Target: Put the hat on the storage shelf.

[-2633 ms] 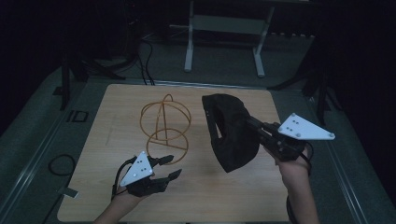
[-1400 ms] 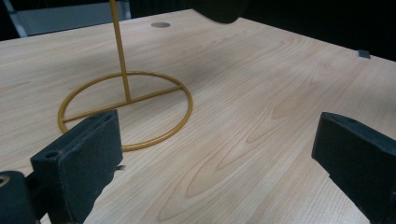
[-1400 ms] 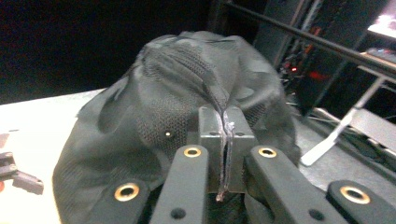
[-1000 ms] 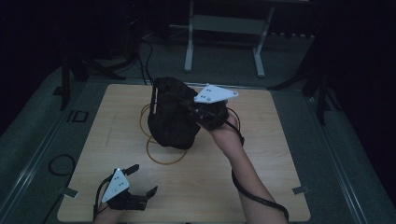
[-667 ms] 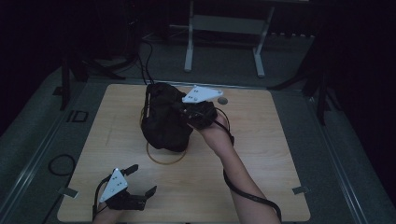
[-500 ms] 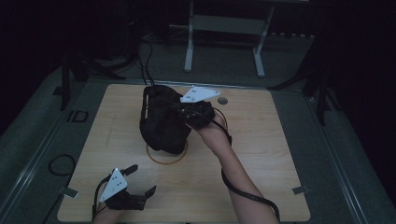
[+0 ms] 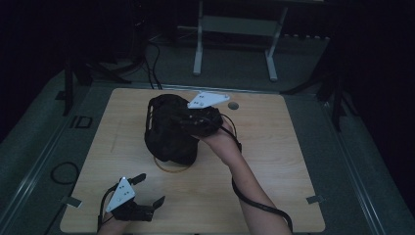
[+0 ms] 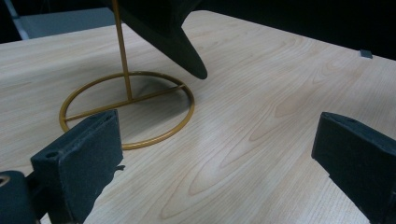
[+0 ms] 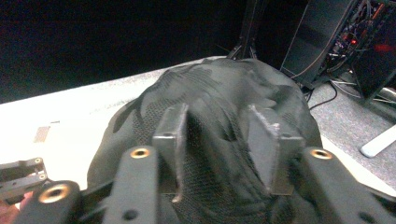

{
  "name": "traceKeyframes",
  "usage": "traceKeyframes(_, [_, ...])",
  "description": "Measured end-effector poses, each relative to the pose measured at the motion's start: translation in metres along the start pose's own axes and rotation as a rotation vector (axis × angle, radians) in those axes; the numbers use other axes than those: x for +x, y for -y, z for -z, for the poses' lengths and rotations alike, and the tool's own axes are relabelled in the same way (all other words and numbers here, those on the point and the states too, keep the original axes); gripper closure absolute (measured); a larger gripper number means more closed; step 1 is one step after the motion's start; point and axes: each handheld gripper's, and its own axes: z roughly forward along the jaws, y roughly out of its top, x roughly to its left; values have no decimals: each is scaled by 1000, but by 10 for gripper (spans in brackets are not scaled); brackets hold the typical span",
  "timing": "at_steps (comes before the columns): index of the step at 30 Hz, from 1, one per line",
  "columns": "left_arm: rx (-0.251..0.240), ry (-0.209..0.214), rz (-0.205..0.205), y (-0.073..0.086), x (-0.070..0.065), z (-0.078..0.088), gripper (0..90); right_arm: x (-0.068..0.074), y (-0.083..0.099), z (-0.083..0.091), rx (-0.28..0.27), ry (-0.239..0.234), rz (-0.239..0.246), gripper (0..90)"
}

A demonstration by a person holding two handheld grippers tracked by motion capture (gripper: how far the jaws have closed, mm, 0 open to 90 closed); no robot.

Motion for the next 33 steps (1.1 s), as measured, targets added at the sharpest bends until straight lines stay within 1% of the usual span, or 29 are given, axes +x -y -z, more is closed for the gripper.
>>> traceKeyframes(4, [0,-1,1,0,0,0,22,-1,-1,1,-1,-7,-3,515])
traceKeyframes(10, [1,1,-1,0,0,0,23,-3,1,3,8,-15,-5,425])
traceKeyframes(15, [4,4,0,0,0,-1,23,-4,4,6,4,-28,-7,363])
traceKeyframes(17, [2,4,1,0,0,-1,23,-6,5,8,5,-39,-15,314])
traceKeyframes(18, [1,6,3,0,-1,-1,23,-7,6,9,3,-34,-23,303])
traceKeyframes(21, [2,8,2,0,-1,-2,23,-10,8,13,-2,-40,-36,265])
traceKeyframes(23, [3,8,2,0,0,-1,23,-13,10,16,-11,-55,-50,228])
traceKeyframes(25, [3,6,4,0,-1,-1,23,-15,12,21,-16,-56,-54,162])
traceKeyframes(26, [0,4,2,0,-1,-1,23,-16,14,24,-18,-66,-47,150])
traceKeyframes(28, [5,5,1,0,-1,-1,23,-18,17,29,-32,-65,-55,148])
traceKeyframes(30, [6,5,1,0,-1,-2,23,-18,20,33,-28,-54,-39,137])
traceKeyframes(33, [7,4,-4,0,-2,-2,23,-19,24,37,-24,-58,-38,137])
